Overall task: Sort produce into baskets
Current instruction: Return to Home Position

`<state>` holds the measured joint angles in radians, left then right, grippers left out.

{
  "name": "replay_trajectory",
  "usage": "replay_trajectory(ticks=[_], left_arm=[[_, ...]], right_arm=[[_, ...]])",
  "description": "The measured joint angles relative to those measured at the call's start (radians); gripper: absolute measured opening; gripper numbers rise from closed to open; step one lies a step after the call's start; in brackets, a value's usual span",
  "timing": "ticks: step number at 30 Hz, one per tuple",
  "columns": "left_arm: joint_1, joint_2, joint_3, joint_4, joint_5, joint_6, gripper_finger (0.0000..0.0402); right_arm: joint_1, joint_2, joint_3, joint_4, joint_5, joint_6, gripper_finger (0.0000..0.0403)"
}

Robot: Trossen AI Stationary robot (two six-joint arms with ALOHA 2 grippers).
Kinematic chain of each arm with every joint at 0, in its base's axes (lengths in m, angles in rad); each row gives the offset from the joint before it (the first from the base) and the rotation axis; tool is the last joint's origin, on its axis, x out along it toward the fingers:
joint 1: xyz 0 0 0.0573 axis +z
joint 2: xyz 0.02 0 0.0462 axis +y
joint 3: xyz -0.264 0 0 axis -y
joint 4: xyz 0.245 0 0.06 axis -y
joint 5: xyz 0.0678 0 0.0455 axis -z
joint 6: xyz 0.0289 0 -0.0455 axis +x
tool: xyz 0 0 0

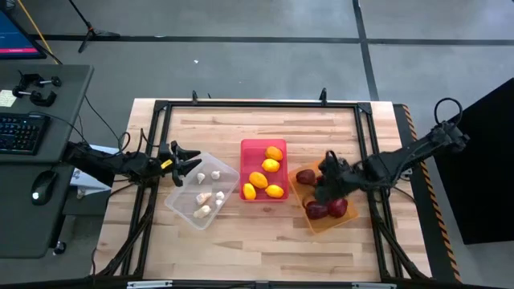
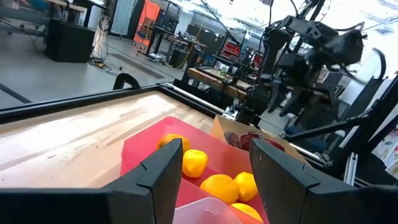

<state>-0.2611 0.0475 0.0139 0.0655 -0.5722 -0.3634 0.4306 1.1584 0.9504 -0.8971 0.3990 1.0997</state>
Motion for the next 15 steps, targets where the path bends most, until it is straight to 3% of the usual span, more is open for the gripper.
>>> replay_trajectory(ticks=[3, 8, 15], left_arm=[[0.000, 0.000, 0.000, 0.000, 0.000, 0.000, 0.0172], [0.000, 0.000, 0.000, 0.000, 0.000, 0.000, 0.0172], [0.000, 0.000, 0.000, 0.000, 0.001, 0.000, 0.0172]], right_arm=[[-0.112, -0.010, -0.048, 0.179, -0.048, -0.144, 0.0129], [-0.304, -0.021, -0.218, 0.526, -0.255, -0.324, 0.0129], [-0.439, -0.124, -0.357, 0.714, -0.376, -0.493, 0.0107]])
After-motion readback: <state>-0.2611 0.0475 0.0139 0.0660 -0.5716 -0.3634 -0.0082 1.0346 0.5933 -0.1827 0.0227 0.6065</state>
